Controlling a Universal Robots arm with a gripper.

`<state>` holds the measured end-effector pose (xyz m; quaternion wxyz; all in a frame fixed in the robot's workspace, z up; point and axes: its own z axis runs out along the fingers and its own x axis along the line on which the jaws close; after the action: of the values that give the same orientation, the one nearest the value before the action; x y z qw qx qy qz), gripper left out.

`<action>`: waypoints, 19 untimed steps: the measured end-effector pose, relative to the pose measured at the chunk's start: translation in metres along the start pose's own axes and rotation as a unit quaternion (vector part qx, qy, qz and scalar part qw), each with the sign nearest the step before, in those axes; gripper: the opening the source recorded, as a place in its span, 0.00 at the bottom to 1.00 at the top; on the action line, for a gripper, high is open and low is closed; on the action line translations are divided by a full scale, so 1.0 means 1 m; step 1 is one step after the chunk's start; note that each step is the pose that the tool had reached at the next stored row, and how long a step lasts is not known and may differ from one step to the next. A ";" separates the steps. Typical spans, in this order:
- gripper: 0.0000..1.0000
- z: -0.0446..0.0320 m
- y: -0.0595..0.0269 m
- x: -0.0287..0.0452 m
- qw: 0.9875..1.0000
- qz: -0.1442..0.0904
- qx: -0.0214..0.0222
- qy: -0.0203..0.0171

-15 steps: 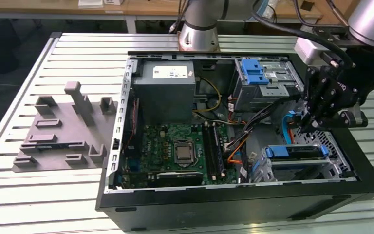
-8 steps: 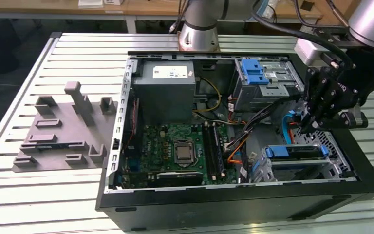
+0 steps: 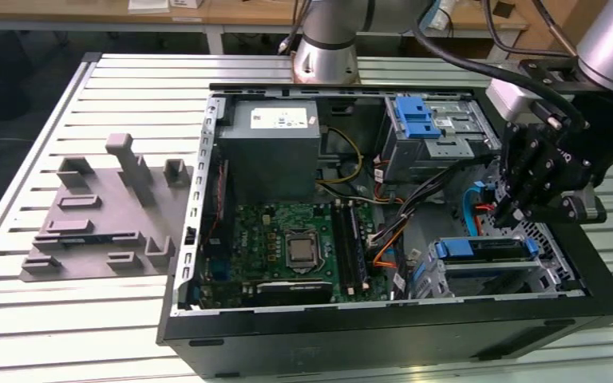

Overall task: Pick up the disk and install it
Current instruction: 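Insert the first disk wire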

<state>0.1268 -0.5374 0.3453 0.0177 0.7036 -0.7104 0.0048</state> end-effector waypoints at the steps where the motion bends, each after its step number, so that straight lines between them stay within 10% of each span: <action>1: 0.17 0.0008 0.0000 0.0013 1.000 0.000 0.000 0.000; 19: 0.17 0.0070 -0.0008 0.0112 1.000 0.004 -0.001 0.000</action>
<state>0.1274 -0.5489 0.3386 0.0184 0.7005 -0.7134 0.0038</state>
